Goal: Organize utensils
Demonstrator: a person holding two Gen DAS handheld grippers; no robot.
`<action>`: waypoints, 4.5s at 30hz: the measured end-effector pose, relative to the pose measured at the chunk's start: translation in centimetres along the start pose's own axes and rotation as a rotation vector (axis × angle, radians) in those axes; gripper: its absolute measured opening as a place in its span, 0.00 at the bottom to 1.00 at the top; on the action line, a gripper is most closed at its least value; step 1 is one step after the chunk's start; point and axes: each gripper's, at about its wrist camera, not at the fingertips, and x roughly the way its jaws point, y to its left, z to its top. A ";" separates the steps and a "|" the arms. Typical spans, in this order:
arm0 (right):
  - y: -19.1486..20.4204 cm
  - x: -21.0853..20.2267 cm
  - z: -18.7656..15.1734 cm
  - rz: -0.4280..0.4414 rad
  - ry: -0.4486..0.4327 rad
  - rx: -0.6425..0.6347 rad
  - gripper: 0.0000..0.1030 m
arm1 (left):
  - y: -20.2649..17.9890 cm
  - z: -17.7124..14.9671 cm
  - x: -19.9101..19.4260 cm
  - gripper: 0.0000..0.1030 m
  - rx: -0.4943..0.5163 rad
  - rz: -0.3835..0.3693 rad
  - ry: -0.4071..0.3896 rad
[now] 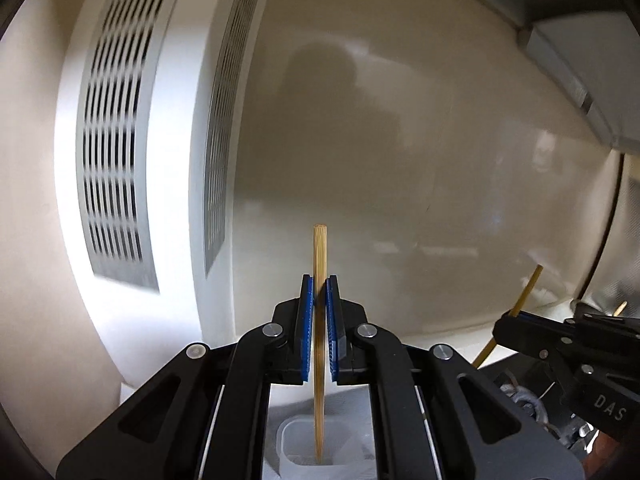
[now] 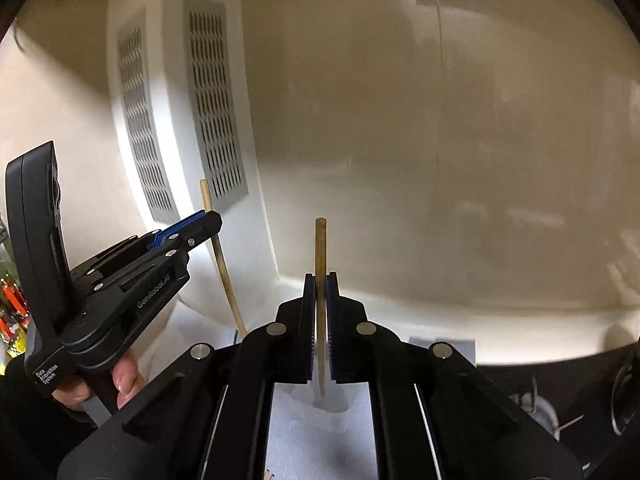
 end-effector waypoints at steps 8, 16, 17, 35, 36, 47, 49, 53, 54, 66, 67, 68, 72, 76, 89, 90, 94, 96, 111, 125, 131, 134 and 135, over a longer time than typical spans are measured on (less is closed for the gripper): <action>-0.7 3.0 -2.1 0.014 0.105 0.030 0.11 | 0.9 -2.2 2.2 0.23 -0.002 0.018 0.126; -1.2 0.6 -3.0 0.024 0.111 0.074 0.54 | 2.3 -1.7 -1.1 0.86 -0.028 0.092 0.159; -1.2 0.0 -3.2 0.027 0.109 0.087 0.56 | 2.7 -1.9 -1.5 0.86 -0.039 0.108 0.169; -0.4 -0.9 -18.0 0.082 0.489 0.180 0.58 | 5.9 -16.8 -8.9 0.86 -0.075 0.258 0.571; -0.2 -0.7 -18.6 0.086 0.508 0.179 0.58 | 6.0 -17.5 -9.0 0.86 -0.078 0.263 0.589; 1.3 0.0 -21.7 0.124 0.611 0.176 0.58 | 4.7 -21.9 -10.3 0.86 -0.057 0.252 0.704; 1.4 0.0 -21.9 0.126 0.615 0.175 0.58 | 4.6 -21.8 -10.4 0.86 -0.056 0.253 0.705; 1.6 0.2 -22.1 0.133 0.629 0.175 0.58 | 4.9 -21.8 -10.5 0.86 -0.069 0.257 0.706; 1.7 0.2 -22.2 0.132 0.631 0.175 0.58 | 5.0 -21.8 -10.4 0.86 -0.073 0.259 0.707; 2.5 1.8 -23.1 0.141 0.677 0.162 0.58 | 5.7 -22.0 -10.3 0.86 -0.079 0.277 0.722; 2.8 2.4 -23.4 0.145 0.692 0.159 0.56 | 5.9 -22.1 -10.3 0.86 -0.081 0.280 0.724; 2.9 3.0 -23.8 0.147 0.705 0.158 0.48 | 6.0 -22.2 -10.3 0.86 -0.084 0.282 0.726; 3.8 5.5 -25.4 0.149 0.766 0.133 0.23 | 6.7 -22.2 -10.5 0.86 -0.098 0.298 0.728; 4.8 7.4 -26.4 0.125 0.793 0.095 0.20 | 7.3 -22.3 -10.7 0.86 -0.109 0.309 0.726; 7.7 7.7 -27.3 0.030 0.697 -0.118 0.06 | 7.1 -22.1 -9.6 0.86 -0.092 0.269 0.725; 7.0 7.7 -27.3 0.027 0.703 -0.103 0.06 | 7.0 -22.1 -9.4 0.86 -0.083 0.246 0.724; 3.5 7.3 -27.4 0.024 0.726 -0.008 0.06 | 6.3 -22.3 -7.4 0.83 -0.031 0.094 0.742; 2.8 7.0 -27.5 0.010 0.727 -0.006 0.06 | 5.9 -22.7 -5.9 0.72 0.000 0.003 0.782; -1.5 5.0 -28.4 0.019 0.726 0.070 0.06 | 5.1 -26.4 0.9 0.30 0.094 -0.179 0.972; 0.9 6.5 -27.1 0.016 0.730 0.052 0.06 | 5.0 -25.4 0.0 0.08 0.055 -0.148 0.858; 0.6 6.4 -26.9 0.020 0.724 0.070 0.06 | 4.9 -23.4 0.1 0.08 0.049 -0.112 0.806; 0.0 5.7 -26.1 0.029 0.690 0.085 0.06 | 5.1 -21.9 -0.9 0.08 0.031 -0.091 0.768; -0.2 5.3 -25.6 0.036 0.667 0.092 0.06 | 4.9 -21.0 -1.5 0.08 0.031 -0.086 0.741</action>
